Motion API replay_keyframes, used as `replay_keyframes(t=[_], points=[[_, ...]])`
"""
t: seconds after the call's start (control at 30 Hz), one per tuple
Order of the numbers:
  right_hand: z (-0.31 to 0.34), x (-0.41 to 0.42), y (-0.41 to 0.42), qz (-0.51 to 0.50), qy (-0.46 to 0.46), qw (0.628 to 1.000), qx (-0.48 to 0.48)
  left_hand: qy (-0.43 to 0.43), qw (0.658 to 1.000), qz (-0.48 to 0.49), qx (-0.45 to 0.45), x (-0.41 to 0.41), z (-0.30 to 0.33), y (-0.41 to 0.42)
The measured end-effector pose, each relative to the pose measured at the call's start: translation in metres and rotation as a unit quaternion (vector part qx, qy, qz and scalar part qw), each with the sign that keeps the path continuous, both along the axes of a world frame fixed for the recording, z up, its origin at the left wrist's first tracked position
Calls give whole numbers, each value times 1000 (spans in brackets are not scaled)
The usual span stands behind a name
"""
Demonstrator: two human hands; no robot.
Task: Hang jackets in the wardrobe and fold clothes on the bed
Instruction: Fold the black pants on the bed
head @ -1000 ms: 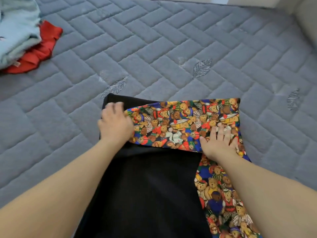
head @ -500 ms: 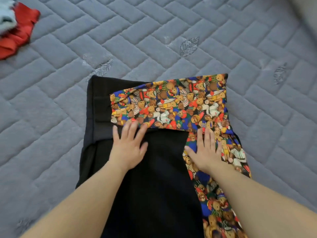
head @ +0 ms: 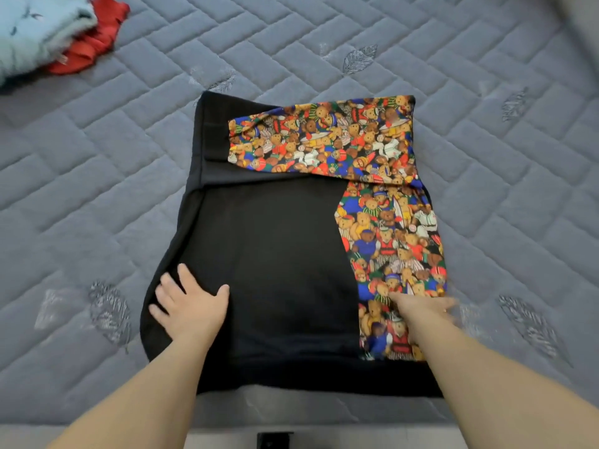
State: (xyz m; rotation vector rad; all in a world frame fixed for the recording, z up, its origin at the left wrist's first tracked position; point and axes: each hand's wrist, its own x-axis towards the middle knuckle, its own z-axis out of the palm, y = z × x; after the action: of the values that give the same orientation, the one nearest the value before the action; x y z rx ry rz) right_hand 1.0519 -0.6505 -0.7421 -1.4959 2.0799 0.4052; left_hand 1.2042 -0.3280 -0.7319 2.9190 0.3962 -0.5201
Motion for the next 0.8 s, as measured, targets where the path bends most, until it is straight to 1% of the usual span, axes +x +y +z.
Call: replay_keyframes(t=[0.07, 0.1, 0.17, 0.2, 0.23, 0.27, 0.3, 0.33, 0.4, 0.5, 0.53, 0.6, 0.63, 0.7, 0.73, 0.8], points=[[-8, -26, 4, -33, -23, 999, 13, -6, 999, 51, 18, -21, 2, 10], [-10, -38, 6, -39, -46, 998, 31, 6, 995, 99, 4, -28, 3, 13], [-12, -55, 11, -43, -86, 994, 57, 37, 973, 222, -51, -40, 7, 17], [-11, -59, 13, -30, -90, 994, 60, 51, 963, 257, -60, -45, 8, 21], [-5, -61, 17, -15, -91, 993, 67, 65, 959, 270, -58, -48, 9, 27], [2, -59, 21, -12, -117, 990, 80, 86, 956, 274, -61, -50, 10, 31], [11, -58, 26, -20, -153, 984, 94, 105, 949, 285, -83, -52, 12, 35], [19, -57, 31, -31, -177, 979, 97, 118, 935, 309, -127, -52, 17, 37], [33, -53, 36, -72, -218, 968, 102, 115, 903, 346, -226, -48, 34, 35], [65, -42, 35, -170, -303, 926, 145, 110, 868, 371, -312, -31, 69, 24], [79, -36, 31, -191, -330, 910, 163, 105, 852, 387, -336, -24, 81, 19], [112, -22, 19, -235, -393, 869, 186, 102, 808, 429, -392, -9, 113, 11], [129, -14, 11, -266, -425, 846, 183, 96, 787, 449, -412, 0, 130, 6], [159, 7, -4, -335, -489, 791, 151, 55, 739, 498, -451, 23, 160, -1], [175, 19, -11, -364, -511, 768, 131, 35, 706, 526, -473, 35, 175, -6], [199, 51, -25, -390, -517, 757, 85, 12, 644, 561, -520, 68, 196, -14]])
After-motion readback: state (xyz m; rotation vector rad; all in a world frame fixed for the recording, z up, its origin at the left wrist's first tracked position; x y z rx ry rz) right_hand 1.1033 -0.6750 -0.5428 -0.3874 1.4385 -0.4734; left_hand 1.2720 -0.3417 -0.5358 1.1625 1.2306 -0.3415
